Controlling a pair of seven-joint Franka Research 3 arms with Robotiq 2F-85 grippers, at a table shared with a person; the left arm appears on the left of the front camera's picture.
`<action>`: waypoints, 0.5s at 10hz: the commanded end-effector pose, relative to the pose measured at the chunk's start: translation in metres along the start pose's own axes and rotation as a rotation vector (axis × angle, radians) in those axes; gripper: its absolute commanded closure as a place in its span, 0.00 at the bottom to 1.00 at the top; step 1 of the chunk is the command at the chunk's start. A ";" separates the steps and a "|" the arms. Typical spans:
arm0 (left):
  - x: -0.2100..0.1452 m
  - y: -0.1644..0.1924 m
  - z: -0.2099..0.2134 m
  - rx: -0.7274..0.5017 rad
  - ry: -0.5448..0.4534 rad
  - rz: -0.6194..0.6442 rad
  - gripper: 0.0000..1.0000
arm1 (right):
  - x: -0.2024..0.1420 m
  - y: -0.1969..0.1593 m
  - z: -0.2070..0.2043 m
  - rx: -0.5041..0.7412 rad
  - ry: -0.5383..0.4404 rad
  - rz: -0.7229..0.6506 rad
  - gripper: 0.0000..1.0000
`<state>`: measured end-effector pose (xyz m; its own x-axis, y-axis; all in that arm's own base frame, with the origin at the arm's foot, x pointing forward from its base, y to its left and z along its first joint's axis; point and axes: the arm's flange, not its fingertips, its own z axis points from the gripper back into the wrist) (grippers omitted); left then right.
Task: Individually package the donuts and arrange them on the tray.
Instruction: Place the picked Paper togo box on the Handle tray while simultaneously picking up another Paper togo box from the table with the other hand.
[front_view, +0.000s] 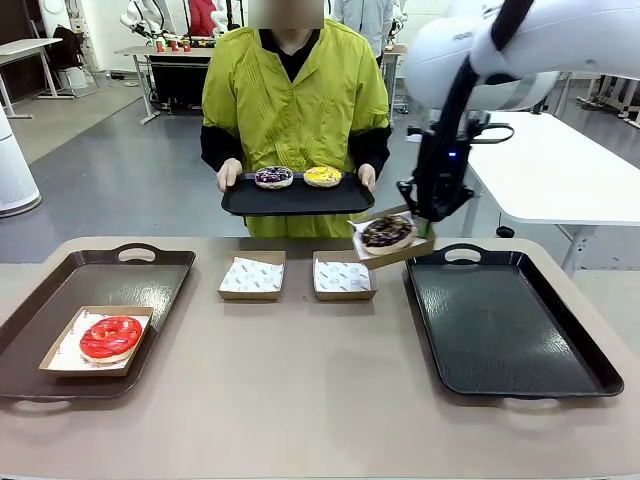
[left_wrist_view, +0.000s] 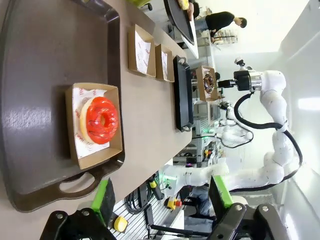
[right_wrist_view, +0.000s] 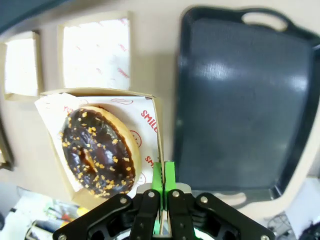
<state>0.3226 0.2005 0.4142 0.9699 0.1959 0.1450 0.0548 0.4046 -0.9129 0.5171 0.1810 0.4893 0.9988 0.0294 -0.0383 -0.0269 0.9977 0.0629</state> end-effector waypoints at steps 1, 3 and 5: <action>0.030 -0.051 -0.024 0.090 0.056 -0.016 0.01 | -0.037 -0.058 0.003 -0.014 -0.024 0.004 0.98; 0.063 -0.091 -0.063 0.224 0.100 -0.046 0.01 | -0.058 -0.099 -0.007 -0.018 -0.019 0.022 0.98; 0.086 -0.123 -0.111 0.364 0.135 -0.078 0.01 | -0.072 -0.125 -0.027 0.004 -0.015 0.010 0.98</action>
<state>0.4152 0.0776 0.5006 0.9849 0.0563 0.1637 0.0902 0.6400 -0.7630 0.4544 0.0593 0.4705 0.9985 0.0225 -0.0498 -0.0198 0.9984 0.0535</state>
